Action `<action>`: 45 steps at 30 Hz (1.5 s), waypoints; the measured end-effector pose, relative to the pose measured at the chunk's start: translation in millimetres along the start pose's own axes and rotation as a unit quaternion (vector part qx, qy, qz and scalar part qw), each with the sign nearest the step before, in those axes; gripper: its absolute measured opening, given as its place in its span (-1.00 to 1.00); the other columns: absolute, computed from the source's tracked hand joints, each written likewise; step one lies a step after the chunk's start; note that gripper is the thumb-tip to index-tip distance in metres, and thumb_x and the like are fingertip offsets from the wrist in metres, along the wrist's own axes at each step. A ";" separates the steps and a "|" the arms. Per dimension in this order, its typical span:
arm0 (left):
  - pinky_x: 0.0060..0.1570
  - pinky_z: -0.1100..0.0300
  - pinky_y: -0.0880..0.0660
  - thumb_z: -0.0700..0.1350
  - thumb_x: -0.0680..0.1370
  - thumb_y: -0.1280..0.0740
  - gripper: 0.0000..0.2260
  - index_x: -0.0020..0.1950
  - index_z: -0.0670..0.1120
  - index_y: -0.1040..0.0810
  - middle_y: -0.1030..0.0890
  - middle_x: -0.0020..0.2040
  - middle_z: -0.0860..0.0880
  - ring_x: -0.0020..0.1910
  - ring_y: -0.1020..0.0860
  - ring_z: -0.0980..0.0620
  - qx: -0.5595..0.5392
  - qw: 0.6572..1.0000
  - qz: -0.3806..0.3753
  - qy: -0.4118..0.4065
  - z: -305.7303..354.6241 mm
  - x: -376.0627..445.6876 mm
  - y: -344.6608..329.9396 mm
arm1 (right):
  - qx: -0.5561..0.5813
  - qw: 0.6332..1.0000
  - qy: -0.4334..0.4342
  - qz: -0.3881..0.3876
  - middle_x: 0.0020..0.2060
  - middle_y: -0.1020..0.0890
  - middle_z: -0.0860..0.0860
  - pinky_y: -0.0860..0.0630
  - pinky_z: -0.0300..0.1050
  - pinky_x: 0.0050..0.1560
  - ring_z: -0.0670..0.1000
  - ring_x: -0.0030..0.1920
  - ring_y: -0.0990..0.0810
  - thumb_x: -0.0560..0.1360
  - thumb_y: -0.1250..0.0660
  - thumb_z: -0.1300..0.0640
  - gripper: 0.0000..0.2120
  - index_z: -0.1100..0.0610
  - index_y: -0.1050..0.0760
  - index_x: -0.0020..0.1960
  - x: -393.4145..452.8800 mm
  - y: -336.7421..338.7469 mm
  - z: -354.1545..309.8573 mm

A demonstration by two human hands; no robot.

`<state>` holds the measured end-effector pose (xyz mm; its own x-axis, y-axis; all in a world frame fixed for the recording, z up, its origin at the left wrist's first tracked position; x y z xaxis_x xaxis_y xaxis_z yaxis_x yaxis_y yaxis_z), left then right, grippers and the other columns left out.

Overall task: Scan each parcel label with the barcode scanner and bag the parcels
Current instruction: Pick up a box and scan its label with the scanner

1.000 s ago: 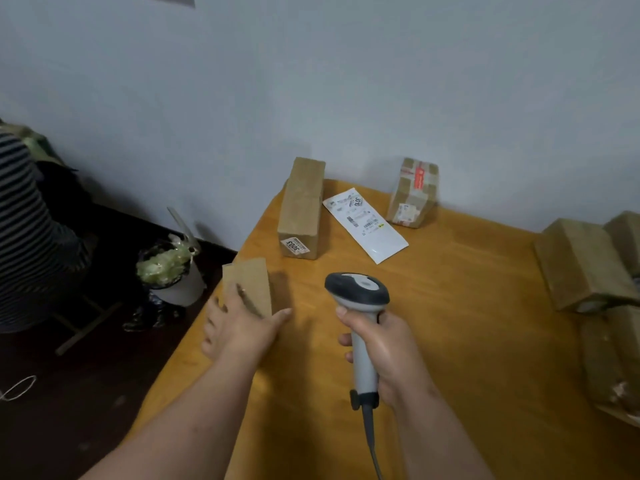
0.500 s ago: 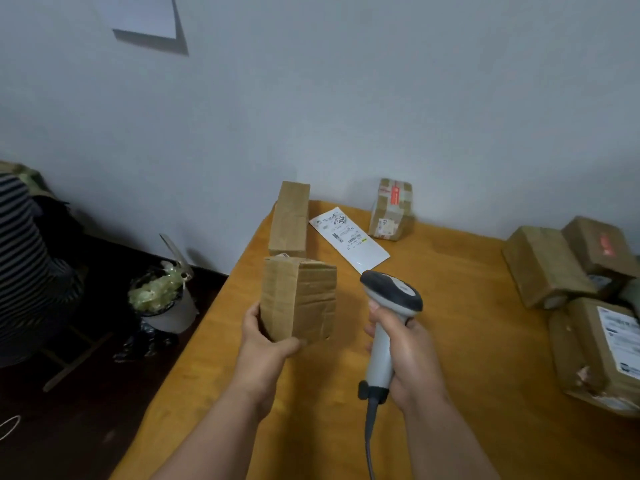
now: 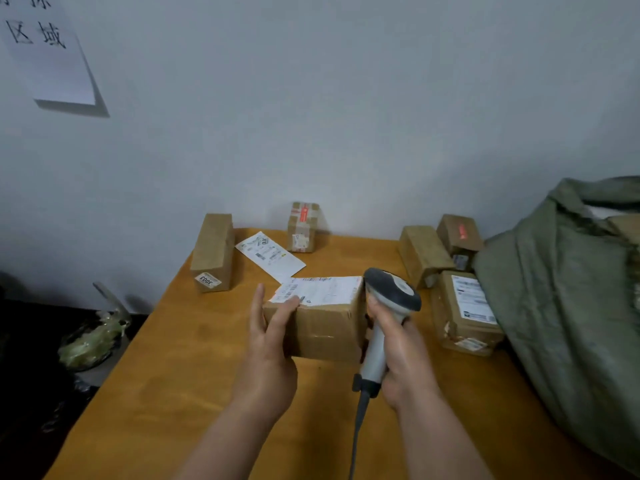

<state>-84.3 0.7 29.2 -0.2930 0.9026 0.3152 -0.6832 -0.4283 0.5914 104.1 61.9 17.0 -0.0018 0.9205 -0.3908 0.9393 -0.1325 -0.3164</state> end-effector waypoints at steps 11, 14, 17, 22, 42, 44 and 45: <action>-0.08 0.47 -0.49 0.07 0.60 -0.26 -0.75 0.28 0.26 -0.46 -0.50 0.11 0.49 0.13 -0.45 0.49 -0.311 0.949 0.010 0.052 67.6 0.7 -6.7 | 0.040 0.998 0.050 -0.016 0.11 -0.72 0.00 -0.55 0.23 0.27 0.12 0.16 -0.66 -0.22 -0.69 -0.34 0.09 -0.09 -0.56 0.28 -23.4 42.3 -41.2; -0.03 0.38 -0.52 -0.04 0.62 -0.31 -0.74 0.21 0.31 -0.47 -0.57 0.15 0.37 0.13 -0.50 0.43 -0.377 0.919 0.027 0.114 57.9 12.4 -10.3 | 0.035 0.997 0.057 -0.027 0.09 -0.72 0.00 -0.54 0.24 0.27 0.12 0.16 -0.66 -0.18 -0.70 -0.31 0.05 -0.09 -0.56 0.28 -24.4 42.9 -47.3; 0.26 0.11 -0.47 -0.10 0.59 -0.37 -0.67 0.30 0.19 -0.47 -0.59 0.26 0.17 0.26 -0.52 0.19 -0.442 0.877 0.016 0.187 43.5 18.6 -17.2 | 0.027 0.996 0.080 -0.035 0.04 -0.74 0.03 -0.61 0.16 0.17 0.10 0.09 -0.71 -0.03 -0.68 -0.13 -0.13 0.00 -0.58 0.26 -24.6 40.2 -50.0; 0.33 -0.16 -0.42 0.24 0.28 -0.51 -0.15 0.50 0.16 -0.24 -0.49 0.32 0.00 0.29 -0.48 -0.04 -0.436 0.851 -0.067 0.285 36.0 10.2 -28.5 | 0.069 0.984 0.153 -0.053 0.01 -0.75 0.06 -0.67 -0.07 -0.08 0.03 0.04 -0.73 0.18 -0.58 0.07 -0.58 0.01 -0.71 0.05 -28.9 21.4 -50.5; 0.23 -0.19 -0.51 -0.20 0.37 -0.56 -0.25 0.47 0.17 -0.36 -0.66 0.19 0.04 0.12 -0.66 -0.02 -0.478 0.833 -0.021 0.278 8.3 29.7 -16.3 | -0.166 0.972 0.165 -0.001 -0.31 -0.70 -0.07 -0.62 -0.01 -0.13 -0.08 -0.31 -0.65 0.35 -0.59 -0.02 -0.78 -0.08 -0.60 -0.07 -38.5 16.9 -66.6; 0.27 -0.20 -0.47 -0.23 0.38 -0.55 -0.19 0.52 0.17 -0.28 -0.70 0.11 0.03 0.11 -0.66 -0.03 -0.479 0.833 -0.017 0.276 7.9 29.5 -16.1 | -0.189 0.967 0.156 -0.064 -0.27 -0.71 -0.07 -0.59 -0.09 -0.18 -0.09 -0.29 -0.65 0.32 -0.60 -0.04 -0.77 -0.11 -0.64 -0.07 -45.2 4.9 -66.1; 0.27 -0.19 -0.47 -0.23 0.39 -0.54 -0.19 0.53 0.16 -0.27 -0.71 0.09 0.02 0.09 -0.67 -0.02 -0.477 0.835 -0.018 0.275 8.4 29.3 -16.1 | -0.194 0.965 0.152 -0.092 -0.26 -0.71 -0.06 -0.57 -0.13 -0.20 -0.08 -0.28 -0.65 0.28 -0.60 -0.05 -0.73 -0.10 -0.65 -0.06 -49.2 -0.5 -65.9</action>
<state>-76.3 33.7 35.2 -0.3439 0.9097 -0.2328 -0.8433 -0.4082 -0.3497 126.3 40.8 93.4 -0.1348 0.9885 -0.0690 0.9906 0.1361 0.0149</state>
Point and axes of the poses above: each hand's wrist, its own x-axis towards the middle knuckle, its own y-axis out of the back of the hand, z = x × y, the point moved 8 cm from there along x, towards the middle knuckle
